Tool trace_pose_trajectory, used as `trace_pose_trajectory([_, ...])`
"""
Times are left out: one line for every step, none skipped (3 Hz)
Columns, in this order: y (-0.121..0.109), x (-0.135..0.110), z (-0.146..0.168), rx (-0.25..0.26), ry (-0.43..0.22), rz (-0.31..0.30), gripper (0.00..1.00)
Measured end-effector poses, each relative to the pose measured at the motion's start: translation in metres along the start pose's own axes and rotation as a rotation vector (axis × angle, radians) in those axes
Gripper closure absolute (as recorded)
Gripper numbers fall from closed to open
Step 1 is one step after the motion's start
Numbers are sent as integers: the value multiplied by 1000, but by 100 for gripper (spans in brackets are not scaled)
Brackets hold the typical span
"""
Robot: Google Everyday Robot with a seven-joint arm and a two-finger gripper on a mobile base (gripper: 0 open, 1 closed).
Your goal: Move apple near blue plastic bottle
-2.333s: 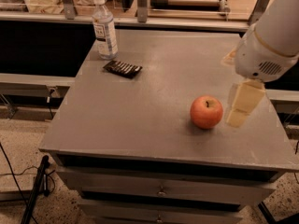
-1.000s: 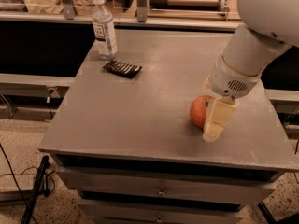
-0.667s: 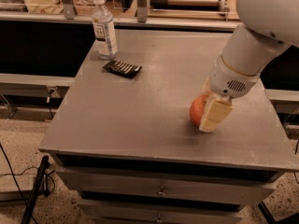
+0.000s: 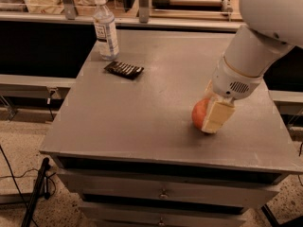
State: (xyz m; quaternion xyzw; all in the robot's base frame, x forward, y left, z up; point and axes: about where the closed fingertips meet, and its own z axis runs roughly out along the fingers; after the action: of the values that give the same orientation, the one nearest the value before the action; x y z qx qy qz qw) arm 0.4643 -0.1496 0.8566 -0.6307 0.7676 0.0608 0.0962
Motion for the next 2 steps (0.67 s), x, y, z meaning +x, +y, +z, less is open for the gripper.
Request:
trace_pose_trajectory([-9, -2, -10, 25, -6, 3, 100])
trace_pose_trajectory([-39, -13, -41, 97, -11, 5, 100])
